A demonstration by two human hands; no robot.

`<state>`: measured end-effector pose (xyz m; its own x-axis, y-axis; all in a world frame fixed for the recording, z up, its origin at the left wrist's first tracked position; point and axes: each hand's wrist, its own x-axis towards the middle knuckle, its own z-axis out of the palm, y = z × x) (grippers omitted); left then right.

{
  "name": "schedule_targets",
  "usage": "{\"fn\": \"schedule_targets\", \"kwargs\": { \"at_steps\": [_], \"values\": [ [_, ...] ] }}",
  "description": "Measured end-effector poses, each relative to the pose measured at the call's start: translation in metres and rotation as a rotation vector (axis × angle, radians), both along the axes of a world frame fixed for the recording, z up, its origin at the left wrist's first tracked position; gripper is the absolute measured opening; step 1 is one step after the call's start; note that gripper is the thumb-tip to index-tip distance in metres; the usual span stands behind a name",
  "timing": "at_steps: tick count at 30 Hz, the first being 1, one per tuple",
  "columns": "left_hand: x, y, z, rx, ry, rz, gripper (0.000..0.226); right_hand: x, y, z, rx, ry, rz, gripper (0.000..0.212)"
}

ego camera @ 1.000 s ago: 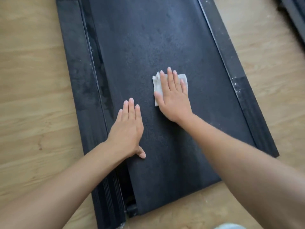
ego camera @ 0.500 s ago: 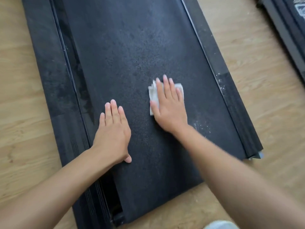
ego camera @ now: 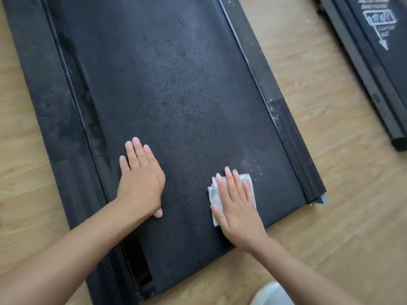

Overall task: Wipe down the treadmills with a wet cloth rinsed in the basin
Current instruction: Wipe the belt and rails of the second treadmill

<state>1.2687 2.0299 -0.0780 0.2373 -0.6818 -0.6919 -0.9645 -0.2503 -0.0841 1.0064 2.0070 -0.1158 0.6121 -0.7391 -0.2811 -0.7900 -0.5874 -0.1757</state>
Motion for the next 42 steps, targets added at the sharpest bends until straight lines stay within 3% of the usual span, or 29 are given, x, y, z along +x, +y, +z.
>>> {"fn": "schedule_targets", "kwargs": {
  "at_steps": [4,8,10,15,17,19,23,25,29,32,35,42],
  "values": [
    [0.007,0.004,-0.004,-0.013,0.009,-0.009,0.167,0.123,-0.160,-0.008,-0.105,-0.080,-0.125,0.068],
    [0.009,0.003,0.002,-0.009,0.009,-0.002,0.166,0.149,-0.248,-0.003,-0.101,-0.021,-0.061,0.070],
    [0.006,0.001,0.005,0.013,0.023,0.024,0.167,0.106,-0.212,-0.006,-0.104,-0.035,0.001,0.070],
    [-0.002,-0.004,0.009,0.018,0.019,0.043,0.167,-0.105,-0.009,0.008,-0.049,0.076,0.023,0.071],
    [-0.003,-0.003,0.008,0.016,0.018,0.050,0.167,-0.141,0.017,0.008,0.007,0.163,0.021,0.077],
    [-0.004,-0.004,0.005,0.011,0.015,0.042,0.167,-0.141,0.002,0.007,0.013,0.210,0.148,0.082],
    [-0.002,-0.006,-0.004,0.030,-0.027,0.015,0.166,-0.112,-0.068,0.013,0.058,0.130,0.434,0.087],
    [-0.003,-0.005,-0.007,0.056,-0.039,-0.007,0.165,-0.069,-0.120,0.002,-0.016,0.046,0.380,0.078],
    [-0.005,-0.011,-0.005,0.098,-0.083,-0.013,0.167,0.074,-0.241,-0.013,-0.164,-0.037,0.052,0.072],
    [-0.009,-0.016,-0.001,0.135,-0.092,-0.007,0.167,0.101,-0.292,-0.007,-0.157,-0.022,0.050,0.072],
    [-0.010,-0.017,0.001,0.145,-0.087,0.006,0.167,0.049,-0.265,-0.009,-0.136,-0.026,0.067,0.073],
    [-0.012,-0.015,0.004,0.073,-0.069,0.035,0.169,-0.164,-0.046,0.013,0.006,0.193,0.021,0.079]
  ]
}}
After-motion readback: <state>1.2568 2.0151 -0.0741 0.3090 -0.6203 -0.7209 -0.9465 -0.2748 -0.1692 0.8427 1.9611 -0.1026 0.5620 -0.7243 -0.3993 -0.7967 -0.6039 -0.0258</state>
